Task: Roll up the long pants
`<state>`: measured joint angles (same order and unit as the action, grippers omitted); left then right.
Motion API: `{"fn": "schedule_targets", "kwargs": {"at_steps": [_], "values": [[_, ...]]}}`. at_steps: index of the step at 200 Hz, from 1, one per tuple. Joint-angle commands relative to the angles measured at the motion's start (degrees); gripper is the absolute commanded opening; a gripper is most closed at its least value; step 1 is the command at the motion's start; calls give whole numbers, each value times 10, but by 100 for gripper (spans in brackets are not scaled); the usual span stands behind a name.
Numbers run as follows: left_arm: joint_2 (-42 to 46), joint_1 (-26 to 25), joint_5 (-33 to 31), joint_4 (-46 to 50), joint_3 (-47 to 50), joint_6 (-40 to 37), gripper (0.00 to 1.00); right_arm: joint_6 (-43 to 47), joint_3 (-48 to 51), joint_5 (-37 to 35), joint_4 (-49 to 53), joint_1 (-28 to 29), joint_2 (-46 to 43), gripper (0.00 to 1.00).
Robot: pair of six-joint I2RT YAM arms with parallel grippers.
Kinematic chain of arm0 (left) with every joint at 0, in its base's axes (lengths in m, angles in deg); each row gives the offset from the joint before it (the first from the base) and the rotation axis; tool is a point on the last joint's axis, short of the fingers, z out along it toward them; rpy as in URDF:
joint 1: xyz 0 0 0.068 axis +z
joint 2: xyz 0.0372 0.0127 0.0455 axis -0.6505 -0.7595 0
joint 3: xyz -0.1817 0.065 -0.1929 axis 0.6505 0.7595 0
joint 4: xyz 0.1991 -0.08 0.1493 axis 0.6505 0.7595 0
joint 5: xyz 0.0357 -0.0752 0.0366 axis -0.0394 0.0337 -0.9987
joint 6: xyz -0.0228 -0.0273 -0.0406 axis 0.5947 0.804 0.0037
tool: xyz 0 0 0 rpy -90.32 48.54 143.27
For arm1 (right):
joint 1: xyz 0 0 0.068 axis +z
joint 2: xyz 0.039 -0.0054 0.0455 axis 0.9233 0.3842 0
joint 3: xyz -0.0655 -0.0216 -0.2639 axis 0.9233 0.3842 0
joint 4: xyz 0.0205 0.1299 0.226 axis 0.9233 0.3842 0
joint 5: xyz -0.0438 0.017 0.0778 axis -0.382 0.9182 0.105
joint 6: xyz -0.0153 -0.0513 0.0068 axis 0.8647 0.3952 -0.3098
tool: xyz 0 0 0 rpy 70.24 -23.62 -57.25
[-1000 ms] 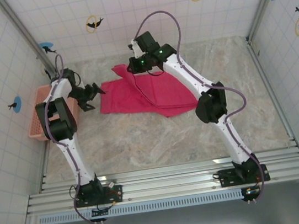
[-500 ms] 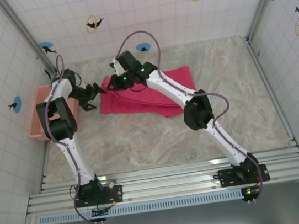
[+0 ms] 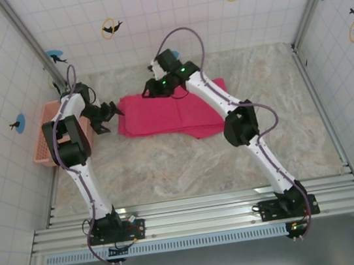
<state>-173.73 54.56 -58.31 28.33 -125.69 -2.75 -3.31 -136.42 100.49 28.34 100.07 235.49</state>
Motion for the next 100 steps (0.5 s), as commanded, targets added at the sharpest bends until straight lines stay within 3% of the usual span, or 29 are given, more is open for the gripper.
{"fn": "schedule_targets", "kwargs": {"at_steps": [1, 23, 38, 60, 100], "values": [[52, -8, -51, 18, -13, -30, 98, 111, 79, -64, 101, -69, -139, 52], [60, -32, -62, 18, -23, -38, 97, 172, 243, -120, 102, -135, -237, 56], [47, -52, -54, 18, -33, -32, 98, 196, 330, -116, 97, -180, -272, 57], [19, -87, -42, 18, -51, -20, 97, 219, 425, -76, 85, -222, -284, 57], [-17, -127, -36, 17, -61, -2, 97, 241, 508, -64, 44, -236, -262, 56]]}}
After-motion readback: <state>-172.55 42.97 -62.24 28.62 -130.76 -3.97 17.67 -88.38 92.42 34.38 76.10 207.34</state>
